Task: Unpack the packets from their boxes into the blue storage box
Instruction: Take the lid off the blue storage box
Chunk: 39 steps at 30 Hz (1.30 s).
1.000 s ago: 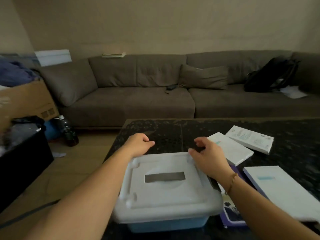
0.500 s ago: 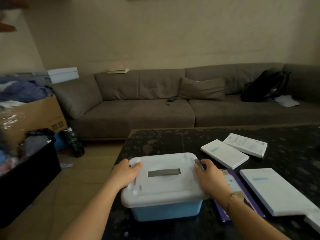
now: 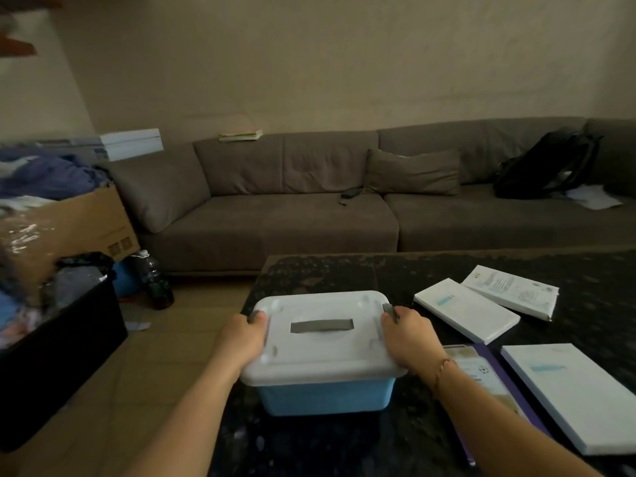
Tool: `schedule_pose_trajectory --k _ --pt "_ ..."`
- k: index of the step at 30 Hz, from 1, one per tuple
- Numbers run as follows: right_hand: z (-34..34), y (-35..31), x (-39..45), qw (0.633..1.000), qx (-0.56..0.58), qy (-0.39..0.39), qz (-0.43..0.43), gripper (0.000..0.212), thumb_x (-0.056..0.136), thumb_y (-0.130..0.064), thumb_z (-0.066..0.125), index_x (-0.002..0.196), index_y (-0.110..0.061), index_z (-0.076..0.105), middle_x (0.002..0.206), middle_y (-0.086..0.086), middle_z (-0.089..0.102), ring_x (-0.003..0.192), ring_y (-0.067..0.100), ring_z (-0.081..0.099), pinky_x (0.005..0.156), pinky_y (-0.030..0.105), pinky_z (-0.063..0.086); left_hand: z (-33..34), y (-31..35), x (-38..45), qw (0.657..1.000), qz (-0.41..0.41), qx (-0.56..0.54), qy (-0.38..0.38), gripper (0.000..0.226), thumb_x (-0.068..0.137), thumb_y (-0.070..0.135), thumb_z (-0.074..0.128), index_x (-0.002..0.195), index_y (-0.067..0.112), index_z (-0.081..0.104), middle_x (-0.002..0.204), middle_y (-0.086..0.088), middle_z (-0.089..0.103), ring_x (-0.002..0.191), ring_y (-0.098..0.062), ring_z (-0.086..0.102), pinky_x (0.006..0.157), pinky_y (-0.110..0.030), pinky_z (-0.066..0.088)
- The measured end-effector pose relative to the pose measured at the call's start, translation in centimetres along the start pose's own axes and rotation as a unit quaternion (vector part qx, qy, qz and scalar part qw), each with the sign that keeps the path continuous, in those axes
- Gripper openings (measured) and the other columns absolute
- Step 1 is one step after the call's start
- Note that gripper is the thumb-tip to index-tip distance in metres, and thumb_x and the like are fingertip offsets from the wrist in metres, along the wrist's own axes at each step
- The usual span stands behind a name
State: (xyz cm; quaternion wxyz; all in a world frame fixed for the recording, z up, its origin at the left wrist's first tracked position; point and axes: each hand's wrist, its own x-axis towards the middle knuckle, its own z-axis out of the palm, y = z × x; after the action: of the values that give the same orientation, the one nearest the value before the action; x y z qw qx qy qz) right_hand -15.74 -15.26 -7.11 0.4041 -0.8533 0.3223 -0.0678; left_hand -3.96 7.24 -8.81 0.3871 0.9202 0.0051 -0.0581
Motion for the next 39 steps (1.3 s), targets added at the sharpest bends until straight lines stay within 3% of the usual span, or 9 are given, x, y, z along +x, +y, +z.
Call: schedule_pose_trajectory --k 5,9,12,14,17,21,25,32,39 --pt "0.0 -0.3 1.6 0.999 -0.039 0.004 -0.025 0.043 0.104 -0.032 0.034 0.137 -0.009 0.049 0.127 0.015 0.059 0.103 0.027 0.058 0.080 0.029 0.039 0.2 1.1 1.7 0.999 -0.035 -0.008 -0.011 0.054 0.105 0.045 0.033 0.135 0.004 0.048 0.122 -0.016 0.058 0.094 -0.026 0.057 0.074 -0.035 0.041" --pt "-0.5 -0.6 2.5 0.998 -0.039 -0.043 0.040 0.041 0.105 -0.031 0.029 0.128 -0.005 0.050 0.104 0.017 0.060 0.069 0.024 0.058 0.048 0.025 0.045 0.0 1.1 2.2 0.997 -0.070 -0.037 -0.025 0.059 0.105 0.047 0.029 0.146 0.005 0.038 0.144 -0.018 0.047 0.119 -0.032 0.051 0.088 -0.038 0.038" --pt "-1.6 0.0 2.1 0.988 0.025 -0.123 0.092 0.040 0.105 -0.029 0.031 0.113 0.001 0.057 0.088 0.025 0.071 0.052 0.022 0.061 0.044 0.026 0.047 -0.9 0.8 2.3 0.982 -0.099 -0.143 -0.073 0.056 0.105 0.047 0.033 0.138 0.006 0.050 0.128 -0.017 0.061 0.107 -0.030 0.059 0.096 -0.041 0.047" --pt "-1.7 1.6 1.9 0.972 0.142 -0.150 0.115 0.048 0.105 -0.036 0.029 0.104 -0.001 0.062 0.076 0.023 0.070 0.052 0.024 0.062 0.048 0.026 0.046 -1.3 -0.3 2.4 0.933 -0.144 -0.296 -0.146 0.047 0.105 0.043 0.039 0.124 0.008 0.063 0.108 -0.019 0.072 0.098 -0.033 0.066 0.089 -0.046 0.053" --pt "-0.9 3.9 1.7 0.972 0.194 -0.092 0.096 0.040 0.103 -0.046 0.036 0.099 -0.016 0.062 0.080 0.015 0.066 0.064 0.023 0.061 0.051 0.029 0.052 -0.6 -2.8 2.2 0.900 -0.163 -0.381 -0.134 0.037 0.101 0.040 0.050 0.122 0.013 0.065 0.110 -0.017 0.073 0.102 -0.033 0.067 0.086 -0.046 0.054" --pt "-1.4 4.0 1.5 0.984 0.133 0.101 -0.069 0.018 0.099 -0.036 0.049 0.090 -0.029 0.062 0.089 -0.002 0.066 0.077 0.010 0.060 0.073 0.031 0.053 -0.6 -3.2 1.4 0.963 0.022 -0.267 0.033 0.020 0.101 0.035 0.051 0.111 0.021 0.064 0.112 0.001 0.062 0.105 -0.020 0.057 0.082 -0.034 0.045" --pt "-2.1 1.6 0.8 0.997 -0.036 -0.002 -0.072 0.025 0.094 -0.044 0.056 0.083 -0.029 0.072 0.082 -0.007 0.070 0.075 0.008 0.064 0.063 0.017 0.046 -2.3 -1.6 0.3 0.991 0.116 -0.053 0.026 0.019 0.097 0.031 0.058 0.080 0.038 0.062 0.101 0.001 0.060 0.090 -0.014 0.058 0.083 -0.034 0.047" --pt "-2.0 0.8 0.7 0.998 -0.041 0.007 -0.038 0.018 0.090 -0.036 0.065 0.078 -0.025 0.072 0.081 -0.004 0.069 0.076 0.010 0.063 0.069 0.021 0.050 -4.0 -0.1 -1.2 0.987 0.031 -0.154 -0.019 0.019 0.096 0.025 0.062 0.078 0.023 0.070 0.084 0.000 0.070 0.081 -0.015 0.062 0.062 -0.026 0.042" --pt "-3.5 -0.3 0.4 0.999 -0.038 0.008 -0.032 0.017 0.085 -0.035 0.071 0.076 -0.021 0.072 0.076 -0.003 0.067 0.071 0.011 0.063 0.055 0.017 0.045 -5.0 0.0 -1.2 0.982 0.022 -0.180 -0.052 0.008 0.091 0.015 0.069 0.092 0.014 0.077 0.086 -0.014 0.074 0.074 -0.021 0.065 0.070 -0.035 0.058"
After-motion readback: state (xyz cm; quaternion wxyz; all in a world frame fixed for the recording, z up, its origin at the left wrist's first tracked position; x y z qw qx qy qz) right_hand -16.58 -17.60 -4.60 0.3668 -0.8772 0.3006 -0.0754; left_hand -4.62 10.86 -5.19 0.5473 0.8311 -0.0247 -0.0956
